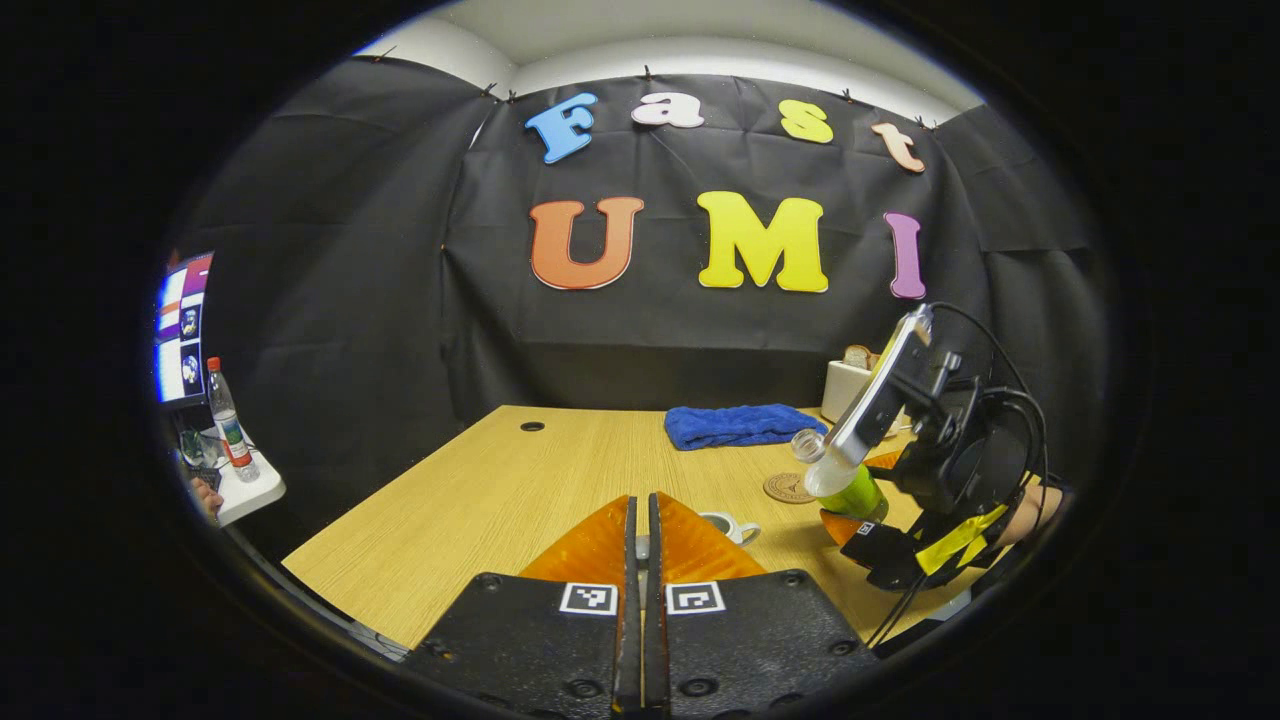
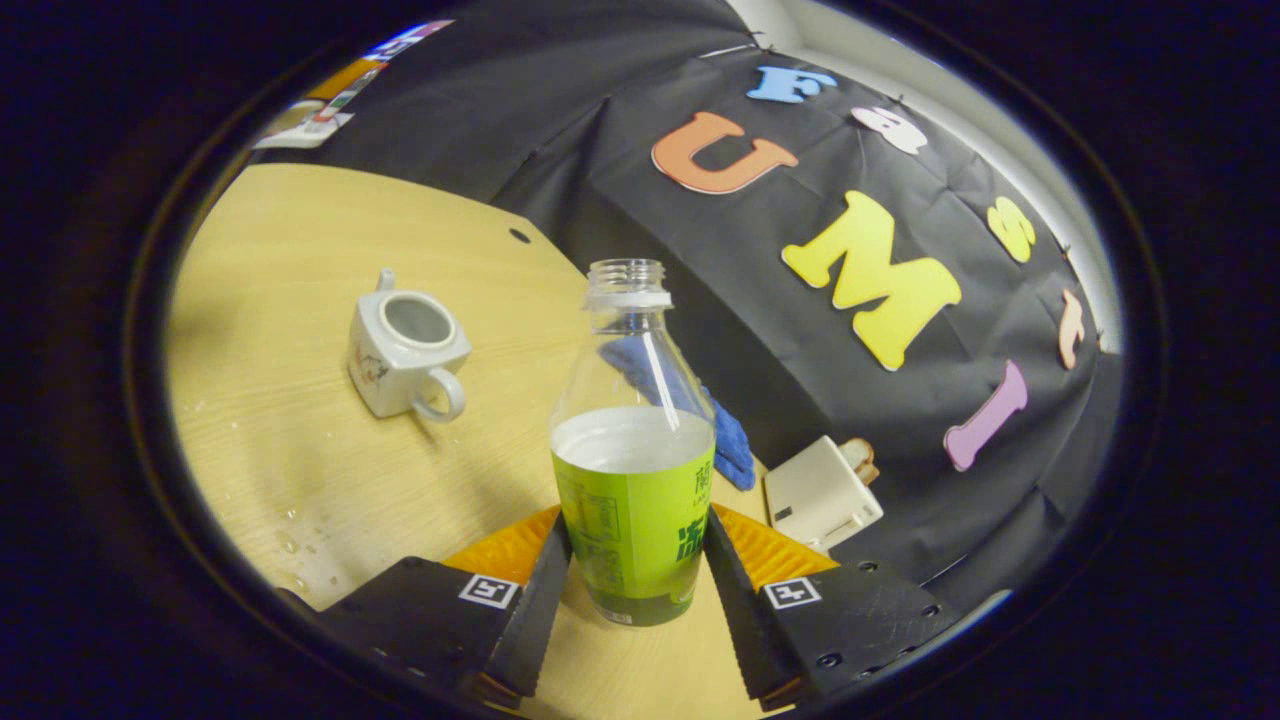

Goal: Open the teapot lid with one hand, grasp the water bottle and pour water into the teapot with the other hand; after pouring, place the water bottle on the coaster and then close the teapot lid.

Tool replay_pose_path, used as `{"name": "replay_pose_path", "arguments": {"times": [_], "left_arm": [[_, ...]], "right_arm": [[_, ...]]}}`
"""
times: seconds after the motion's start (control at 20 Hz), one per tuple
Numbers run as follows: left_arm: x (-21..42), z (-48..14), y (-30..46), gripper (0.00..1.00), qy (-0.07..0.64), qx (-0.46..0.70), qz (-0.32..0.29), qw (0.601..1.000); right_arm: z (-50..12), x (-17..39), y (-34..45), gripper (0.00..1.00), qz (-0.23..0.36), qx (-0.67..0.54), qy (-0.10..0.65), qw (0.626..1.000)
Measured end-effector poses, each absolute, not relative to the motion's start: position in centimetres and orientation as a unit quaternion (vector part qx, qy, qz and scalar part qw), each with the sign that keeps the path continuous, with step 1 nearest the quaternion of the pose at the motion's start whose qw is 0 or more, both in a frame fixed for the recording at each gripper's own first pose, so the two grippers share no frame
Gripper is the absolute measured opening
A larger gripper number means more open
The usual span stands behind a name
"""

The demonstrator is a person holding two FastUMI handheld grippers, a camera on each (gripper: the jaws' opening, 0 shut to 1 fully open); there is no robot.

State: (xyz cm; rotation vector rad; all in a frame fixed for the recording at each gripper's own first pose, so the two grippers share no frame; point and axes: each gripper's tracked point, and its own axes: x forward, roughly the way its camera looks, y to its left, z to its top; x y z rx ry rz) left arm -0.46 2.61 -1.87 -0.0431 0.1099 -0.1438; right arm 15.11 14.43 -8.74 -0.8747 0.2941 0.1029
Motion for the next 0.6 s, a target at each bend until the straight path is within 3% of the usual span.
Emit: {"name": "replay_pose_path", "arguments": {"times": [0.6], "left_arm": [[-1.3,-0.5,4.6,0.04,0.043,-0.030,-0.066,0.996]], "right_arm": [[-5.6,17.4,16.8,0.73,-0.004,-0.688,0.053,0.723]]}}
